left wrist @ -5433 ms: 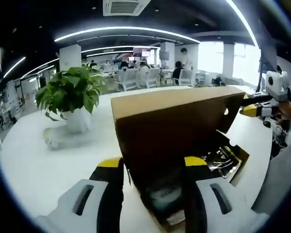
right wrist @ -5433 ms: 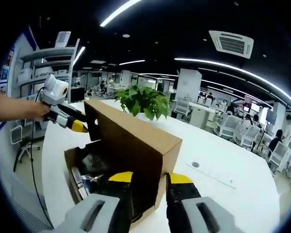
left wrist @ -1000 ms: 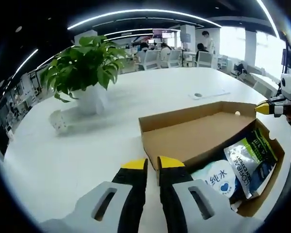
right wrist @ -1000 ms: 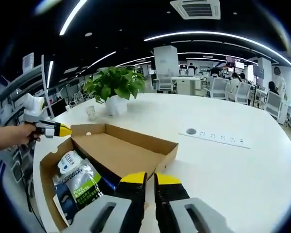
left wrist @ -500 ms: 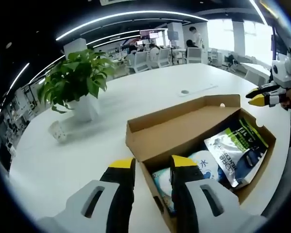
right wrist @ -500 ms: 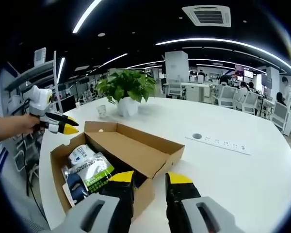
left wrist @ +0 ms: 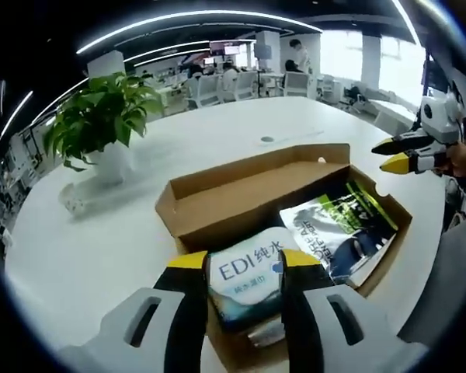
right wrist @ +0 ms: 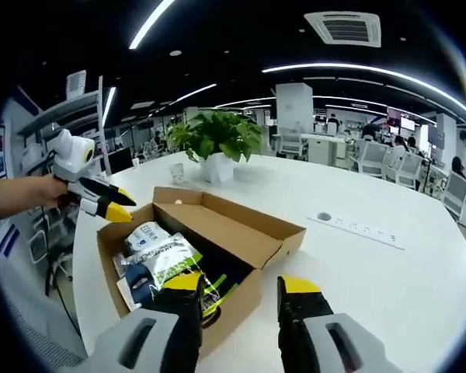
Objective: Operate the shoe box by opening the lid, removing the specified soft item, and placing it in the target area until the item is outside and the box remains undamaged.
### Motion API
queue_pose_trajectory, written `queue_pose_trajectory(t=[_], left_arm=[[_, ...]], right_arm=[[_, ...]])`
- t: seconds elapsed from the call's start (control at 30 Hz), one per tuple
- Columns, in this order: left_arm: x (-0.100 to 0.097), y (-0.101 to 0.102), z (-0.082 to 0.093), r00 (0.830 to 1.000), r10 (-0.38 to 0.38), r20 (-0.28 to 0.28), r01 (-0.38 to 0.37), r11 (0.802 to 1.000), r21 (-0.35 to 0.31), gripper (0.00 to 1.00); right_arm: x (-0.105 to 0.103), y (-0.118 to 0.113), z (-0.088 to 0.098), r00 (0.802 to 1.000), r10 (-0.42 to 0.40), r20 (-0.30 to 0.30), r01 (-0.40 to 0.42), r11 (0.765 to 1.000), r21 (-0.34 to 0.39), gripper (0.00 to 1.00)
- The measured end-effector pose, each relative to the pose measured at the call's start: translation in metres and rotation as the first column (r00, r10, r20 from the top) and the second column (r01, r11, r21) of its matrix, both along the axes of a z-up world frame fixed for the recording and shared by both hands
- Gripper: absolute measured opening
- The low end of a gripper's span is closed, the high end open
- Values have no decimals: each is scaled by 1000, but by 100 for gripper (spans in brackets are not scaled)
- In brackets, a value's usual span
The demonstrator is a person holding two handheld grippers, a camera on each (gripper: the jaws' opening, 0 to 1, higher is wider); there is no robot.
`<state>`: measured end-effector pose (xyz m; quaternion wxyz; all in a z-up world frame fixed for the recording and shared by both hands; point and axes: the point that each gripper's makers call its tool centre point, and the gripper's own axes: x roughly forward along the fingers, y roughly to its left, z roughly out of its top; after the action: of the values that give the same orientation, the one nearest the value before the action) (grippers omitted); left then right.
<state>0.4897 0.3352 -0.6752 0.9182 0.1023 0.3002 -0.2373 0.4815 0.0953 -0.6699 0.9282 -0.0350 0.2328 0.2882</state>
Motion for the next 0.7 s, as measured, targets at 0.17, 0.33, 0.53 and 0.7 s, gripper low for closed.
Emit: queue_pose_trajectory(t=[0.17, 0.33, 0.53, 0.7], left_arm=[[-13, -10, -9, 998, -7, -57, 4, 999, -45, 37], [-25, -20, -19, 995, -16, -103, 9, 997, -71, 38], [-37, -33, -31, 984, -34, -177, 12, 992, -126, 38], [-39, -41, -34, 976, -34, -214, -4, 985, -174, 38]], right_arm=[[-7, 0, 1, 1000, 9, 4, -9, 1000, -5, 35], [-11, 2, 2, 1000, 13, 11, -13, 1000, -3, 35], [-16, 3, 1, 1000, 19, 13, -19, 1000, -6, 35], [-21, 4, -1, 1000, 27, 12, -27, 1000, -10, 35]])
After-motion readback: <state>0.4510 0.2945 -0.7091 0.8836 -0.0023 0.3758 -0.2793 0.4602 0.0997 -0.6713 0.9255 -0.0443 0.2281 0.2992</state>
